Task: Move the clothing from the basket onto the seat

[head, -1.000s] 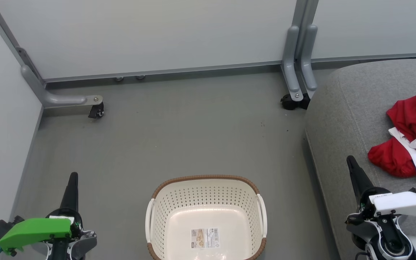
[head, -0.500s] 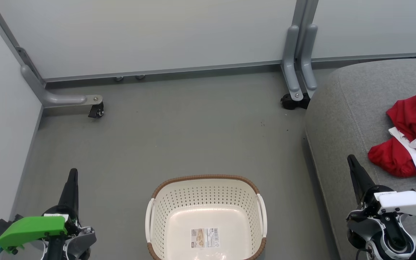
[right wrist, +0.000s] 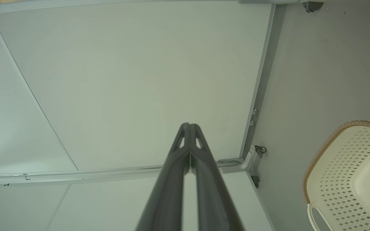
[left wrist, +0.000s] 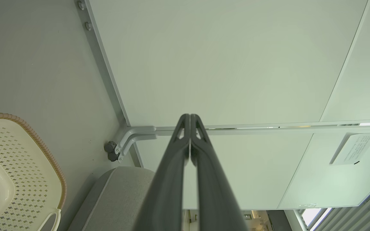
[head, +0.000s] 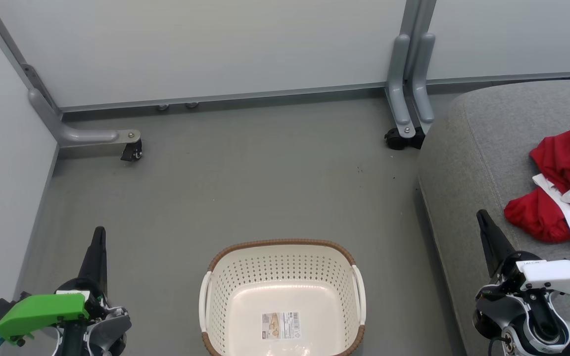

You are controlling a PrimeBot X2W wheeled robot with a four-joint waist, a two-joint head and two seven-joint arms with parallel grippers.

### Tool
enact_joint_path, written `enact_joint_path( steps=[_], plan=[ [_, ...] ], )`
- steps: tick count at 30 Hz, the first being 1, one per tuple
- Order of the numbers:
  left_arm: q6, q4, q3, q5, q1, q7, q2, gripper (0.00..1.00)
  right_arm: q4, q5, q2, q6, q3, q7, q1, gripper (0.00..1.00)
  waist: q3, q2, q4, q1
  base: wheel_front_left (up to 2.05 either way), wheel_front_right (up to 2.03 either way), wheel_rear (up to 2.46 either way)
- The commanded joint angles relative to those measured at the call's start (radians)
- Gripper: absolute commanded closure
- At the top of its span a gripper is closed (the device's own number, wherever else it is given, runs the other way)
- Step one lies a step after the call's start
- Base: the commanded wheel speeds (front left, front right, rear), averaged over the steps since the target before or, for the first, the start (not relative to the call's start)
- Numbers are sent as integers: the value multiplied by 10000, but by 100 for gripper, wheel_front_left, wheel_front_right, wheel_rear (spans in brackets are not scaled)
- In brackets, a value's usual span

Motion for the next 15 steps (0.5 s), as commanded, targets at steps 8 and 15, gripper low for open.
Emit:
enact_joint_path(
  steps=[8, 15],
  plan=[
    [-47, -23, 23, -23, -107, 43, -3, 100, 27, -61, 30, 4, -49, 61, -79, 100, 0, 0, 0, 0, 0, 0, 0],
    [-47, -22, 22, -24, -107, 42, -3, 100, 29, -77, 45, 4, -77, 93, -82, 100, -1, 0, 0, 0, 0, 0, 0]
  ],
)
